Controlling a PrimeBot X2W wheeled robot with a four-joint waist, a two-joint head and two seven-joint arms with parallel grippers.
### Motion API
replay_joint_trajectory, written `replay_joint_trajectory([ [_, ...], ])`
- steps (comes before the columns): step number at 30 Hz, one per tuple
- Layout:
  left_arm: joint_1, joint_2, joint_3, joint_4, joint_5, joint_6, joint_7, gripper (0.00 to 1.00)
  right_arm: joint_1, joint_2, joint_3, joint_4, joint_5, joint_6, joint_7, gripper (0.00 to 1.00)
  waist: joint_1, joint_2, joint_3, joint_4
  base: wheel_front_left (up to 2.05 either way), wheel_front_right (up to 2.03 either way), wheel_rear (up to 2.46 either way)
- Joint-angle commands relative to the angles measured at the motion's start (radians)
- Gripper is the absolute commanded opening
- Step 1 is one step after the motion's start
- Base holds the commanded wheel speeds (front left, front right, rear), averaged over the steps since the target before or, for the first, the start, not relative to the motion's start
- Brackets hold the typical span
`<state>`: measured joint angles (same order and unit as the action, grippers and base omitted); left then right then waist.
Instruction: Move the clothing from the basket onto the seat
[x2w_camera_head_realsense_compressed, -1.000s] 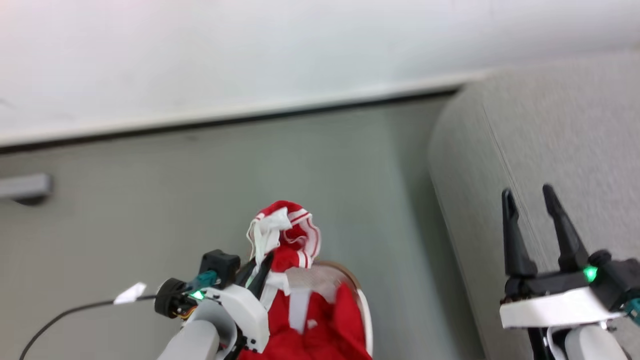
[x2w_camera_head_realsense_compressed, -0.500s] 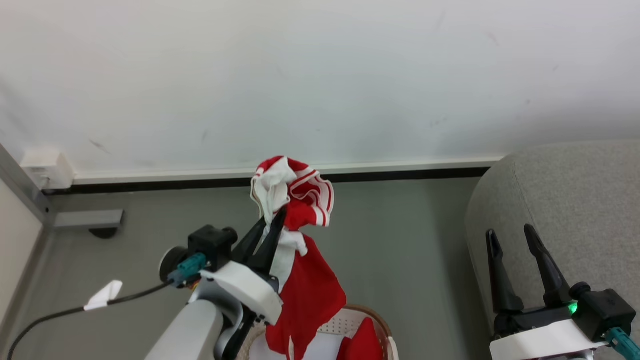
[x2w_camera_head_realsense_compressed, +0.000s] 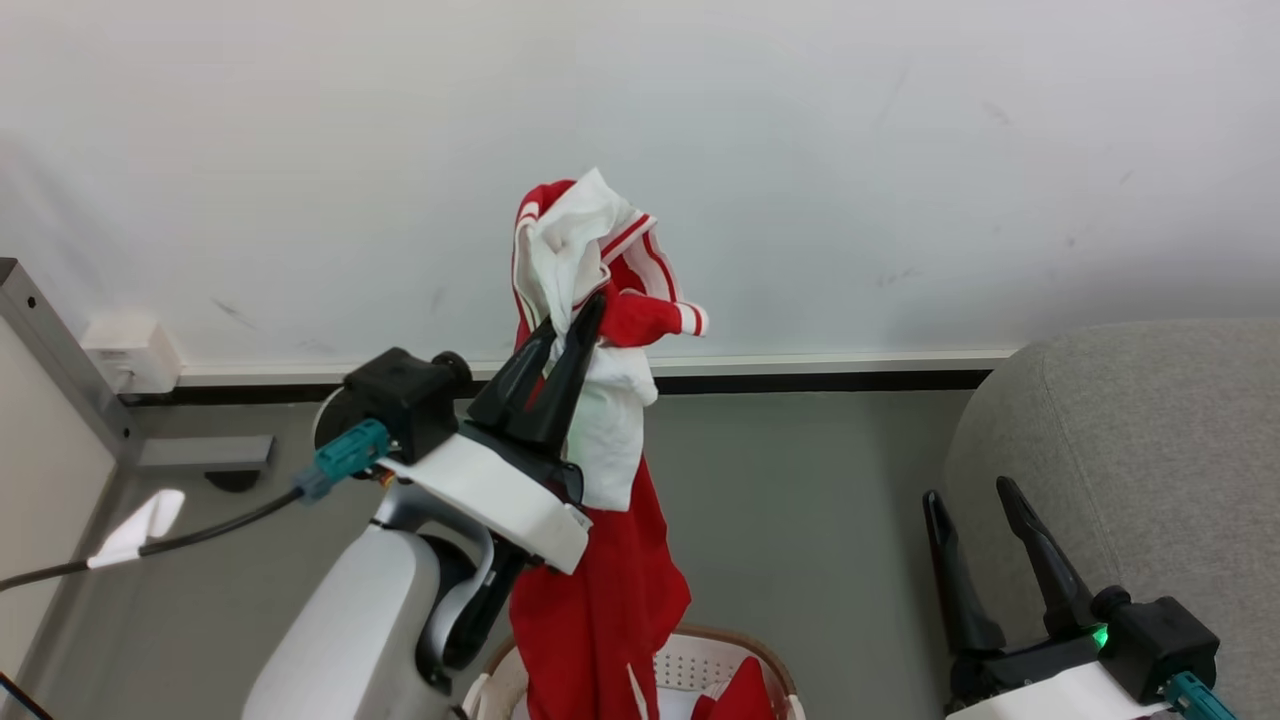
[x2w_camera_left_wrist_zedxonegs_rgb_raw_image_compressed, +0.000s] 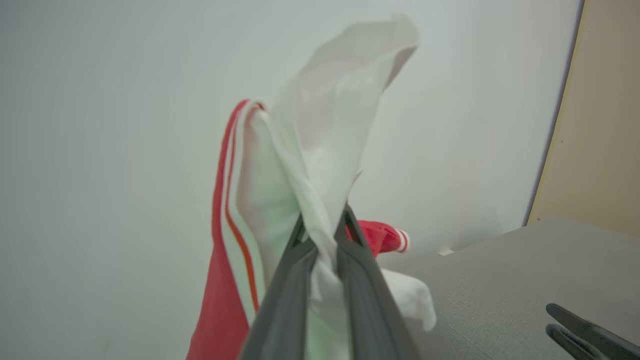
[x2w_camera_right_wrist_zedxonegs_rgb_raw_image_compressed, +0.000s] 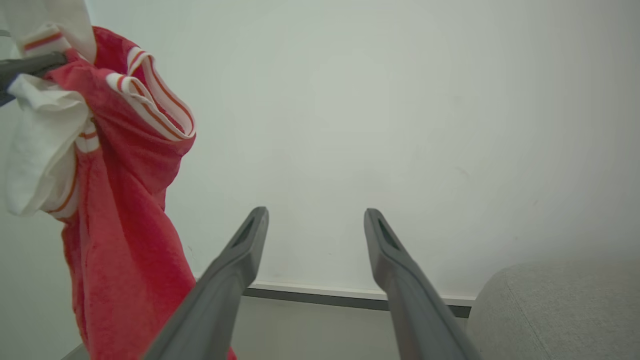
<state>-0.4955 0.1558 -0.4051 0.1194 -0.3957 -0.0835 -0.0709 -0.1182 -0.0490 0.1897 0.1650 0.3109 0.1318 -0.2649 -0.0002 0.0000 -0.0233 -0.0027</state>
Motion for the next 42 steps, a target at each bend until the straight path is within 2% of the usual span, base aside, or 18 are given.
replay_joint_trajectory([
  [1,0.001,0.007,0.0,-0.025,-0.006,0.007,0.012,0.0,0.014,-0.003,0.007,0.003,0.01,-0.002,0.001,1.0,0.0002,0.0,0.0,0.001,0.0,0.0,0.0],
  [7,0.023,0.015,-0.004,-0.06,-0.016,0.015,0.033,0.0,0.011,-0.003,0.069,0.004,0.023,-0.002,0.001,1.0,0.0002,0.0,0.0,-0.002,0.0,0.0,0.0],
  [11,0.018,0.011,-0.011,-0.068,-0.022,0.017,0.041,0.0,-0.01,-0.015,0.159,0.021,0.02,-0.002,0.001,1.0,0.0002,0.0,0.003,0.002,0.0,0.0,0.0],
  [18,-0.013,-0.026,-0.064,-0.058,-0.02,0.004,0.055,0.0,-0.074,-0.027,0.339,0.111,0.051,-0.002,0.001,1.0,0.0002,0.0,-0.001,0.056,0.0,0.0,0.0],
  [22,-0.026,-0.05,-0.108,-0.044,-0.025,-0.004,0.059,0.0,-0.124,-0.018,0.403,0.169,0.077,-0.002,0.001,1.0,0.0002,0.0,-0.008,0.094,0.0,0.0,0.0],
  [28,-0.032,-0.076,-0.181,-0.047,-0.034,-0.013,0.067,0.0,-0.184,-0.005,0.441,0.256,0.103,-0.002,0.001,1.0,0.0002,0.0,-0.021,0.163,0.0,0.0,0.0],
  [40,-0.002,-0.1,-0.307,-0.108,-0.1,-0.014,0.095,0.0,-0.205,-0.002,0.408,0.373,0.122,-0.002,0.001,1.0,0.0002,0.0,-0.043,0.289,0.0,0.0,0.0],
  [41,0.0,-0.101,-0.313,-0.114,-0.102,-0.013,0.098,0.0,-0.205,-0.002,0.403,0.375,0.123,-0.002,0.001,0.96,0.0002,0.0,-0.044,0.296,0.0,0.0,0.0],
  [42,0.001,-0.101,-0.317,-0.119,-0.107,-0.009,0.099,0.0,-0.204,-0.002,0.401,0.375,0.125,-0.002,0.001,0.07,0.0002,0.0,-0.045,0.301,0.0,0.0,0.0],
])
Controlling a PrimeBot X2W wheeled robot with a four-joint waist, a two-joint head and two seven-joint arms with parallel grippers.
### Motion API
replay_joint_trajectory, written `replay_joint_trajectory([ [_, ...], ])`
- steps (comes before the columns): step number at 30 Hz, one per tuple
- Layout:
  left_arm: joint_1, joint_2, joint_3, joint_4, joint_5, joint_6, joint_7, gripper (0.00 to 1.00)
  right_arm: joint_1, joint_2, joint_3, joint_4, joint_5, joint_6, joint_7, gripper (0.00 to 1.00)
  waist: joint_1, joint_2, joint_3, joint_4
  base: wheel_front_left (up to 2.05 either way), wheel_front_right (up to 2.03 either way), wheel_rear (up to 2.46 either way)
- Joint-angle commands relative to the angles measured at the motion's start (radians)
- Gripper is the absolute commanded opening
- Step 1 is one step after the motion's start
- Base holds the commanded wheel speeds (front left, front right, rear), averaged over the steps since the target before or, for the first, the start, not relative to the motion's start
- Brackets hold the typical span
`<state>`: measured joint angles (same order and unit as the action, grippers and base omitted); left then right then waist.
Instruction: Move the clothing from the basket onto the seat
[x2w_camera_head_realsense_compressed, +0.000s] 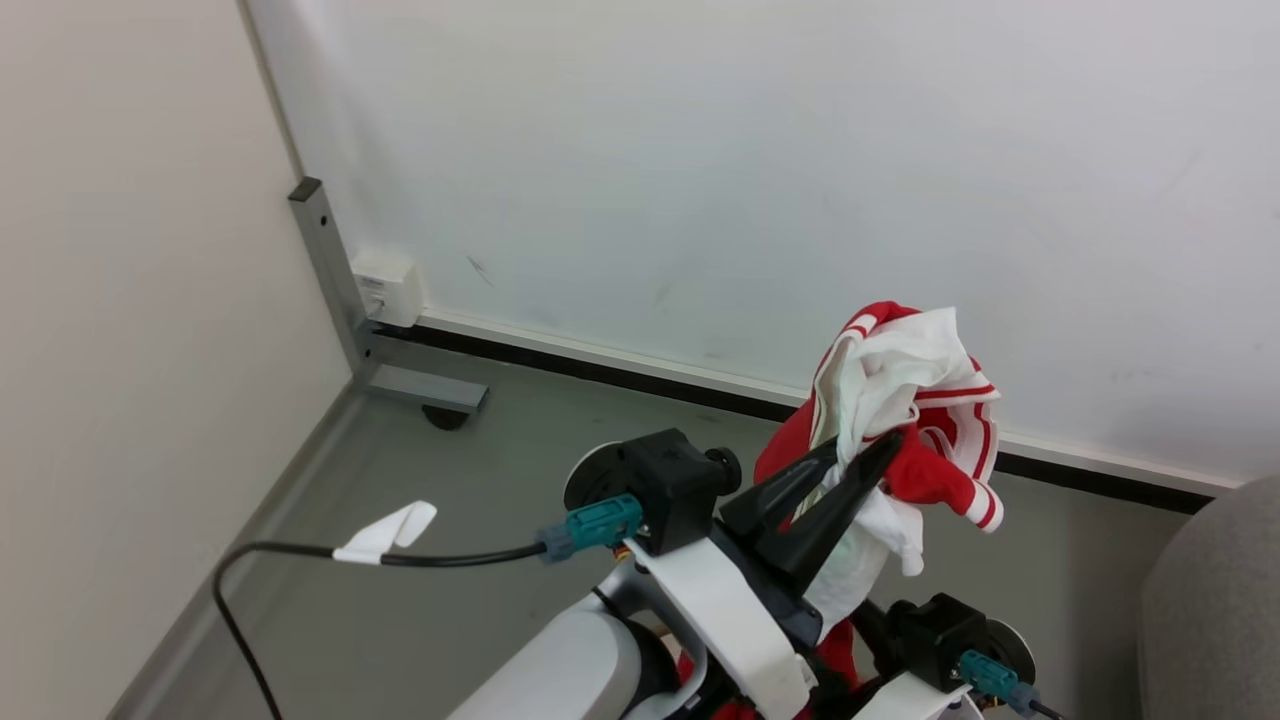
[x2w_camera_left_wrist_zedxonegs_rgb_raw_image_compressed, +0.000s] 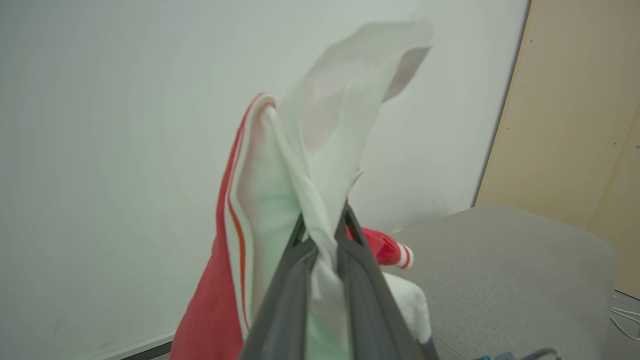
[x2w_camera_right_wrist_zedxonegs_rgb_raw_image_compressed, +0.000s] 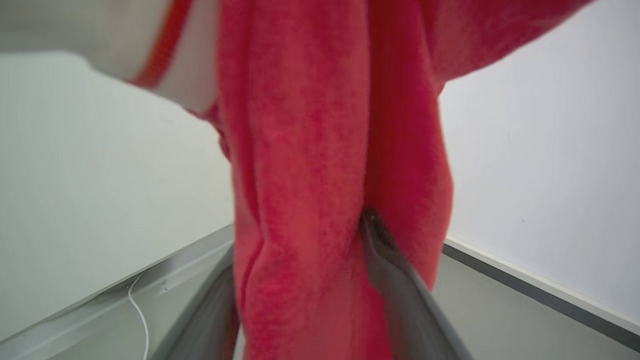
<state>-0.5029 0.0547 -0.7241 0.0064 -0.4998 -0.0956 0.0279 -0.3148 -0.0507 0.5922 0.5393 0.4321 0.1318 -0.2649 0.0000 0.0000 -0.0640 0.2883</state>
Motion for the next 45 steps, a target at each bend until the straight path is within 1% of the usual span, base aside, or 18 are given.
replay_joint_trajectory([
  [1,0.009,0.0,-0.001,-0.009,-0.005,0.007,0.001,0.0,-0.007,0.0,-0.001,-0.001,0.008,-0.002,0.001,0.0,0.0,0.0,-0.005,0.015,0.0,0.0,0.0],
  [7,0.015,0.007,0.004,-0.009,-0.014,0.021,-0.001,0.0,-0.011,-0.001,0.004,-0.006,0.021,-0.002,0.001,0.0,0.0,0.0,-0.007,0.02,0.0,0.0,0.0],
  [14,0.013,0.019,0.019,-0.009,-0.014,0.033,-0.006,0.0,0.003,0.0,0.004,-0.018,0.026,-0.002,0.001,0.0,0.0,0.0,-0.002,0.001,0.0,0.0,0.0],
  [18,0.017,0.034,0.031,-0.007,-0.015,0.043,-0.016,0.0,0.01,0.0,-0.016,-0.044,0.038,-0.002,0.001,0.0,0.0,0.0,0.003,-0.013,0.0,0.0,0.0],
  [23,0.063,0.068,0.037,0.002,-0.021,0.053,-0.018,0.0,0.016,0.0,-0.074,-0.074,0.026,-0.002,0.001,0.0,0.0,0.0,0.013,-0.037,0.0,0.0,0.0],
  [26,0.089,0.084,0.033,0.002,-0.023,0.055,-0.022,0.07,0.023,-0.001,-0.115,-0.095,0.022,-0.002,0.001,0.0,0.0,0.0,0.019,-0.051,0.0,0.0,0.0],
  [27,0.097,0.086,0.032,-0.001,-0.026,0.056,-0.024,0.24,0.025,-0.001,-0.131,-0.104,0.019,-0.002,0.001,0.0,0.0,0.0,0.021,-0.055,0.0,0.0,0.0],
  [28,0.104,0.088,0.03,-0.004,-0.029,0.055,-0.024,1.0,0.026,0.0,-0.147,-0.112,0.016,-0.002,0.001,0.0,0.0,0.0,0.023,-0.06,0.0,0.0,0.0],
  [29,0.108,0.091,0.028,-0.006,-0.032,0.053,-0.023,1.0,0.028,0.0,-0.161,-0.119,0.015,-0.002,0.001,0.0,0.0,0.0,0.025,-0.064,0.0,0.0,0.0],
  [30,0.124,0.094,0.019,-0.019,-0.036,0.05,-0.03,1.0,0.027,-0.001,-0.221,-0.153,0.011,-0.002,0.001,0.0,0.0,0.0,0.033,-0.093,0.0,0.0,0.0],
  [35,0.145,0.104,0.006,-0.013,-0.022,0.055,-0.045,1.0,0.017,-0.008,-0.283,-0.209,0.028,-0.002,0.001,0.0,0.0,0.0,0.049,-0.166,0.0,0.0,0.0],
  [45,0.167,0.11,0.0,0.036,0.002,0.063,-0.109,1.0,0.012,-0.053,-0.403,-0.333,0.048,-0.002,0.001,0.0,0.0,0.0,0.091,-0.379,0.0,0.0,0.0],
])
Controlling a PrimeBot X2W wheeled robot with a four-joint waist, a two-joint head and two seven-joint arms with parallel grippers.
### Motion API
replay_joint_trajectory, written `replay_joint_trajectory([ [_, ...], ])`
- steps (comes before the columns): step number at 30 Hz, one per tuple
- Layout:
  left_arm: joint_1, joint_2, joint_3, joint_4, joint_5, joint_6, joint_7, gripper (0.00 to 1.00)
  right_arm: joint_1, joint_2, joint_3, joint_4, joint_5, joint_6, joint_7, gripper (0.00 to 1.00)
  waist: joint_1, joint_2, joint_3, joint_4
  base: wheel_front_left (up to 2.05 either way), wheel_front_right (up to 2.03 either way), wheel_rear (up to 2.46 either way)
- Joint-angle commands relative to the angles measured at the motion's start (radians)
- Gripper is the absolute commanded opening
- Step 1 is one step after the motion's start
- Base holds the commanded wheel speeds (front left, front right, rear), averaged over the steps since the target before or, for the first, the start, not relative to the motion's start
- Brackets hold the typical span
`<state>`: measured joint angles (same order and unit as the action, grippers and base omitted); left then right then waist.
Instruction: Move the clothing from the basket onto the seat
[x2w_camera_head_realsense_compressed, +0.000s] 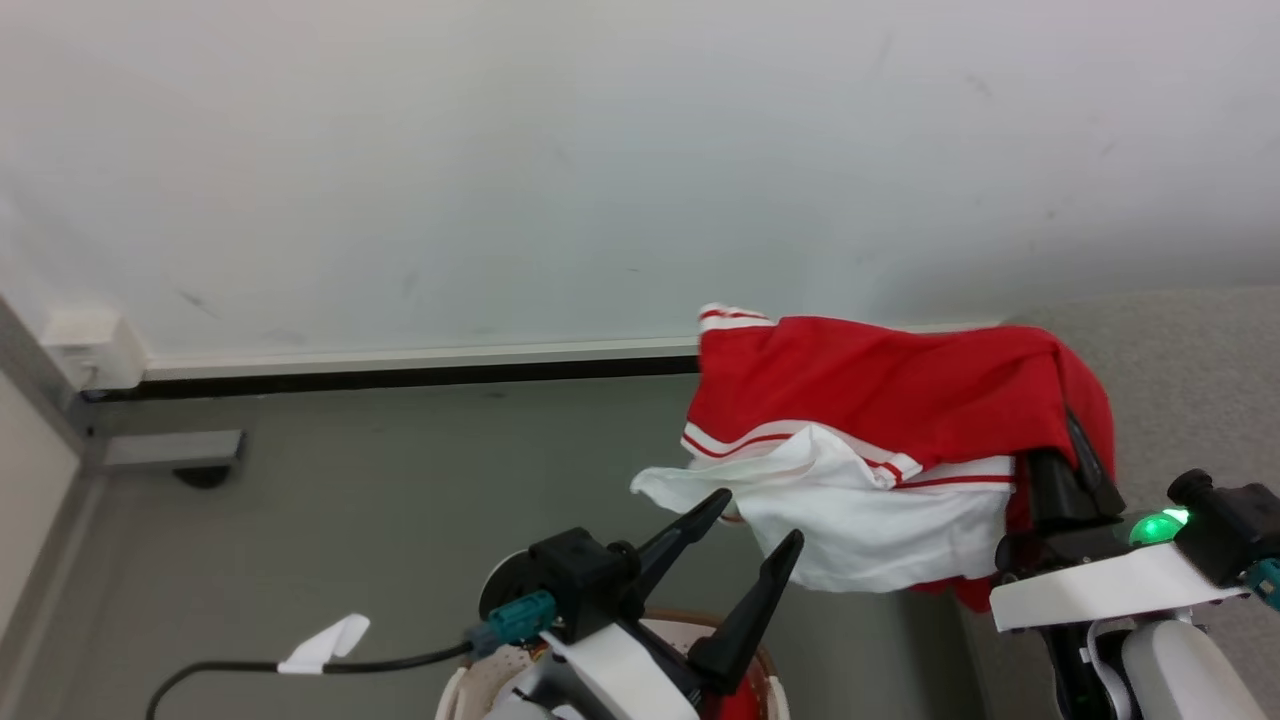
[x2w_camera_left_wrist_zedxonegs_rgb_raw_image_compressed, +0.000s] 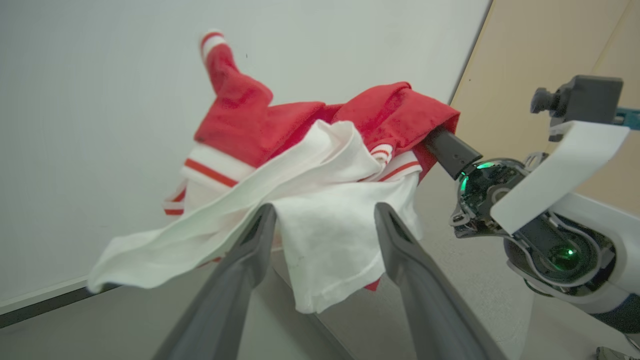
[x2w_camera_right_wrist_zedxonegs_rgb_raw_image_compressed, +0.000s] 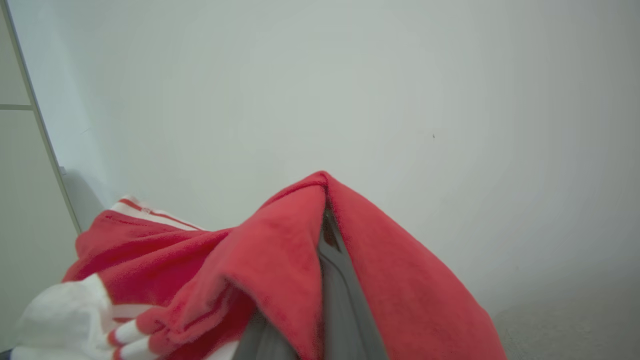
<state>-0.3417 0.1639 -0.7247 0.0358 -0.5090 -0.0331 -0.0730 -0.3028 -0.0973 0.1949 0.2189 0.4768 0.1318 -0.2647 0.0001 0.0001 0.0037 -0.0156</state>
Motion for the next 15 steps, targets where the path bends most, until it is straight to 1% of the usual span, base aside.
replay_joint_trajectory([
  [1,0.003,0.0,-0.003,0.012,0.015,-0.003,-0.012,1.0,0.004,-0.012,-0.022,-0.024,0.008,-0.002,0.001,0.0,-0.0001,-0.0001,0.026,-0.095,0.0,0.0,0.0],
  [4,-0.012,0.002,-0.008,0.028,0.026,-0.005,-0.028,1.0,0.017,-0.027,-0.057,-0.058,0.022,-0.002,0.001,0.0,-0.0001,-0.0001,0.037,-0.158,0.0,0.0,0.0],
  [10,-0.045,0.021,-0.011,0.057,0.06,-0.001,-0.047,1.0,0.034,-0.047,-0.072,-0.097,0.025,-0.002,0.002,0.0,-0.0001,-0.0001,0.069,-0.276,0.0,0.0,0.0],
  [15,-0.069,0.034,-0.01,0.083,0.091,0.008,-0.061,1.0,0.057,-0.048,-0.088,-0.125,0.029,-0.002,0.003,0.0,-0.0001,-0.0001,0.09,-0.348,0.0,0.0,0.0],
])
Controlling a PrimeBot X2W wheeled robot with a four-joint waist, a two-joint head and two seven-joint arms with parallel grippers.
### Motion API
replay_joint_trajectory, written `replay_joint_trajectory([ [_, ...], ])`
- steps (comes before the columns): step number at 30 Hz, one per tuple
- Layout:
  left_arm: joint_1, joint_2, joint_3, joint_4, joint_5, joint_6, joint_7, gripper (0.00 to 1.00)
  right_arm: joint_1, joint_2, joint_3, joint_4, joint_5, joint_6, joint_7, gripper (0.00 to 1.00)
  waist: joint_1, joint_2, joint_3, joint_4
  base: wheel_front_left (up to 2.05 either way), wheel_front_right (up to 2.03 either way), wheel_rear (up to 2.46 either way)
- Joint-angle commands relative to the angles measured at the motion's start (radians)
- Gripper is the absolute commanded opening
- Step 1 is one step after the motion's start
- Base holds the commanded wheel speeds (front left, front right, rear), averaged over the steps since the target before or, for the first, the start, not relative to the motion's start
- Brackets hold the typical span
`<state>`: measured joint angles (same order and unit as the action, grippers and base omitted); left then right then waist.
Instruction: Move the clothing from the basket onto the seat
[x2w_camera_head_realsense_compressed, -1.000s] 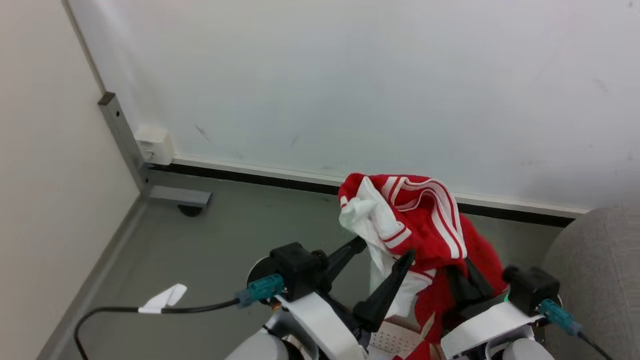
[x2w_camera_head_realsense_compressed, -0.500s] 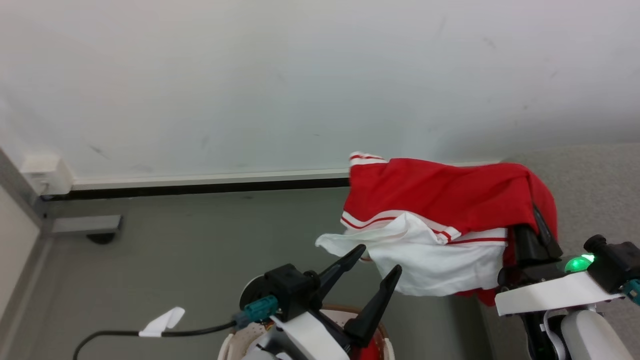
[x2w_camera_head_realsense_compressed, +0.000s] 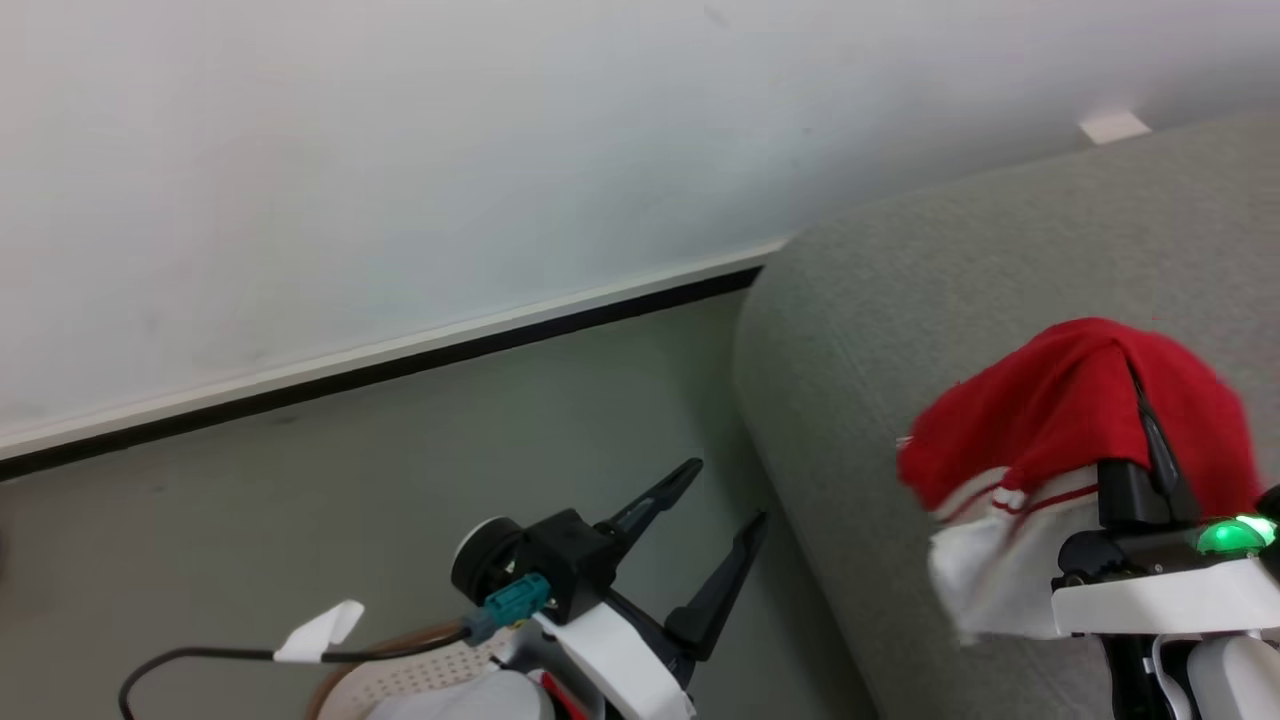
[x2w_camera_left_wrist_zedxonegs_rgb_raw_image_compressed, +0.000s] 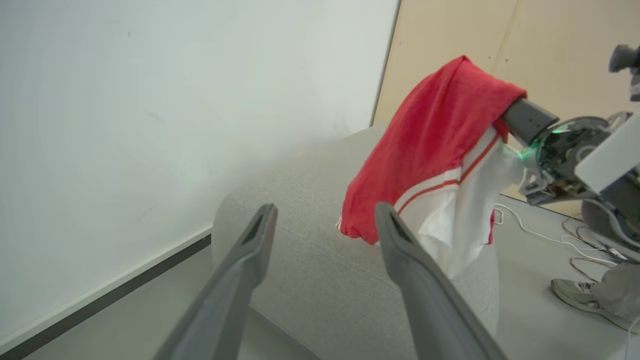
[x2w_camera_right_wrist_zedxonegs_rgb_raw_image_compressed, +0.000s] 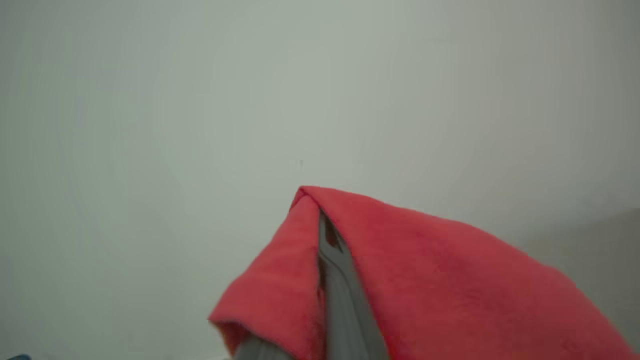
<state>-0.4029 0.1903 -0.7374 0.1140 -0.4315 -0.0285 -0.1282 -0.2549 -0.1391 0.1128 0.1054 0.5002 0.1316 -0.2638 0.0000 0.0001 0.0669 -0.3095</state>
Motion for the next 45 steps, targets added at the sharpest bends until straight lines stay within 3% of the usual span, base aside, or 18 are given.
replay_joint_trajectory([
  [1,-0.011,0.009,0.005,0.009,0.016,0.005,-0.008,1.0,0.014,-0.005,-0.006,-0.017,0.005,-0.002,0.003,0.0,0.0,-0.0001,0.031,-0.066,0.0,0.0,0.0],
  [12,-0.043,0.006,-0.004,0.04,0.027,0.001,-0.025,1.0,0.025,-0.007,-0.021,-0.052,0.008,-0.002,0.009,0.0,0.0,-0.0001,0.056,-0.099,0.0,0.0,0.0],
  [24,-0.106,0.005,-0.022,0.033,0.04,-0.01,-0.015,1.0,-0.095,-0.051,-0.087,-0.024,0.023,-0.002,0.042,0.0,0.0,-0.0001,0.157,-0.045,0.0,0.0,0.0],
  [37,-0.243,-0.011,-0.062,0.014,0.094,-0.035,0.023,1.0,-0.477,-0.311,-0.24,0.139,0.122,-0.002,0.13,0.0,0.0,-0.0001,0.448,0.097,0.0,0.0,0.0],
  [45,-0.317,-0.031,-0.067,0.033,0.113,-0.041,0.01,1.0,-0.669,-0.488,-0.232,0.318,0.127,-0.002,0.14,0.0,0.0,-0.0001,0.582,0.188,0.0,0.0,0.0],
])
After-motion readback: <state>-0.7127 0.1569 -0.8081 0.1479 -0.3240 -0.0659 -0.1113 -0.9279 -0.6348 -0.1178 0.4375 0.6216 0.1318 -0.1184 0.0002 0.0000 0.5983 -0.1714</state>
